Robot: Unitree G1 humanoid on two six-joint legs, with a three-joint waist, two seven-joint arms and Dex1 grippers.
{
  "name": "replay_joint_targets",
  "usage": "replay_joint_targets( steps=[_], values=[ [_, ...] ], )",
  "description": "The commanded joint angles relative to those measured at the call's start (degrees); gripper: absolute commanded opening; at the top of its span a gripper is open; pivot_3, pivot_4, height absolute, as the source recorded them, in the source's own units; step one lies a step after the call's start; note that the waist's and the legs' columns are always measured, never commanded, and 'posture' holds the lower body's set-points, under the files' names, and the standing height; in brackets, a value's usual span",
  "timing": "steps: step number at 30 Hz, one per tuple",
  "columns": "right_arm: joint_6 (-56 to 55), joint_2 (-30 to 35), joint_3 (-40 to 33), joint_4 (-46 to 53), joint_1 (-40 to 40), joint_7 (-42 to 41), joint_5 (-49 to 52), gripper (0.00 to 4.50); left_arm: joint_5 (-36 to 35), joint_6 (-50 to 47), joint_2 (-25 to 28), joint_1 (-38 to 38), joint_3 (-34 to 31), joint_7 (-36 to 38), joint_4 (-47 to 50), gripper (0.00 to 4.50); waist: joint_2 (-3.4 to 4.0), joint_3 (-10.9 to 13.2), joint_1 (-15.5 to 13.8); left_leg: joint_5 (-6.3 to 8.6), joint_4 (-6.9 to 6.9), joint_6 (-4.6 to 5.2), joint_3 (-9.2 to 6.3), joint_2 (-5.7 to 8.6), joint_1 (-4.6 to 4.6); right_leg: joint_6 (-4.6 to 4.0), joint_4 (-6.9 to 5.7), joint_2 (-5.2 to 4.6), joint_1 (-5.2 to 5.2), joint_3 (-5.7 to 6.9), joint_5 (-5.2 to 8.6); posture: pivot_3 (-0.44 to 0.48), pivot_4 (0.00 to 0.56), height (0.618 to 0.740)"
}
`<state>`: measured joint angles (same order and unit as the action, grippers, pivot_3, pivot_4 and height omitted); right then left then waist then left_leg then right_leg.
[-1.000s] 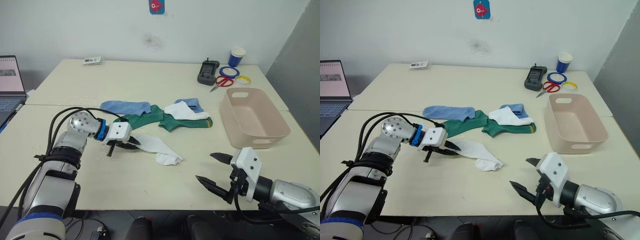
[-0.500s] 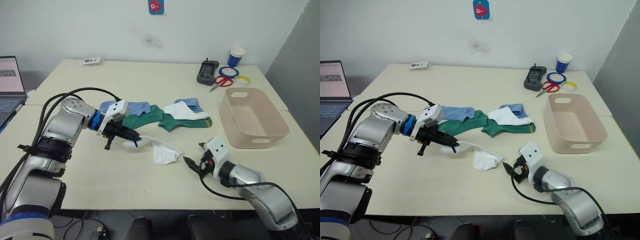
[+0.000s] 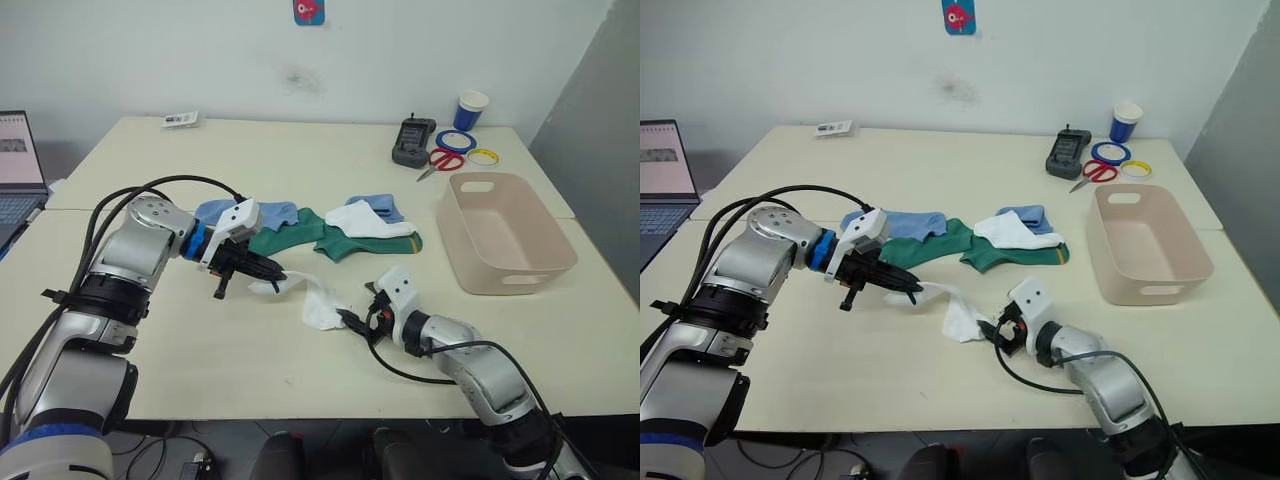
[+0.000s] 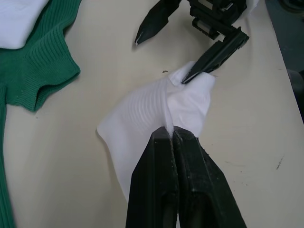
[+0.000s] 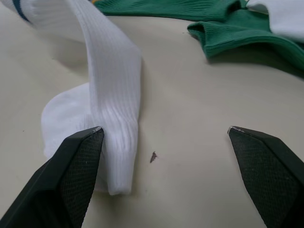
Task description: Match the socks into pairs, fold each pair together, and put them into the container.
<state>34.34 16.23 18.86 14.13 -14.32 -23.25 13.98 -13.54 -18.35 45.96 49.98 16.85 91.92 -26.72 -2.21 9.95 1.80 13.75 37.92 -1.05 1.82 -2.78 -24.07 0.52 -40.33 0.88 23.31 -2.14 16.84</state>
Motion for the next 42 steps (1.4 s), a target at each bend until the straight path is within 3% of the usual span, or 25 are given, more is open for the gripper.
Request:
replay_joint_targets(
  steps=[1,10,20,33,42],
  values=[
    [-1.26,-0.14,-0.45,2.94,1.17,-0.37,-0.79,4.50,0.52,0.34,0.38,1.06,-2.25,0.15,0.15,0.02,0.00,0.00,0.00,0.00,0.00,0.00,-0.01,0.00,0.00,0.00,-0.03,0.00,0.00,0.00,0.00,0.000,0.150,0.732],
    [-3.88,2.68,-2.57,9.27,4.10,-1.66,-2.37,4.50,1.04,0.83,0.55,0.23,-2.94,0.08,0.38,0.02,0.00,0.00,-0.01,0.00,0.01,0.00,-0.01,0.01,0.00,0.02,-0.04,-0.01,0.01,0.00,0.01,0.000,0.150,0.732],
    [-5.47,0.86,0.68,3.10,1.81,-0.47,-8.83,4.50,0.95,0.47,0.33,-1.37,-3.50,-0.29,1.84,0.02,0.00,0.00,0.03,0.00,0.01,0.00,0.00,0.02,0.04,-0.01,-0.09,0.00,0.01,-0.01,0.02,0.000,0.150,0.732],
    [-7.36,2.85,-0.23,8.29,6.02,-4.22,-7.68,4.50,0.97,0.66,0.28,-2.30,-3.66,-0.58,2.46,0.02,0.00,0.00,0.01,0.00,0.02,0.00,0.00,0.00,0.03,-0.03,-0.12,-0.01,0.01,-0.01,0.03,0.000,0.150,0.732],
    [-5.65,-2.58,1.04,1.74,3.03,-0.87,-10.62,4.50,0.64,-0.09,0.07,-2.75,-3.58,-1.18,3.68,0.02,0.00,0.00,0.03,0.00,0.02,0.00,0.00,0.01,0.11,-0.12,-0.29,0.00,0.03,-0.02,0.09,0.000,0.150,0.732]
  ],
)
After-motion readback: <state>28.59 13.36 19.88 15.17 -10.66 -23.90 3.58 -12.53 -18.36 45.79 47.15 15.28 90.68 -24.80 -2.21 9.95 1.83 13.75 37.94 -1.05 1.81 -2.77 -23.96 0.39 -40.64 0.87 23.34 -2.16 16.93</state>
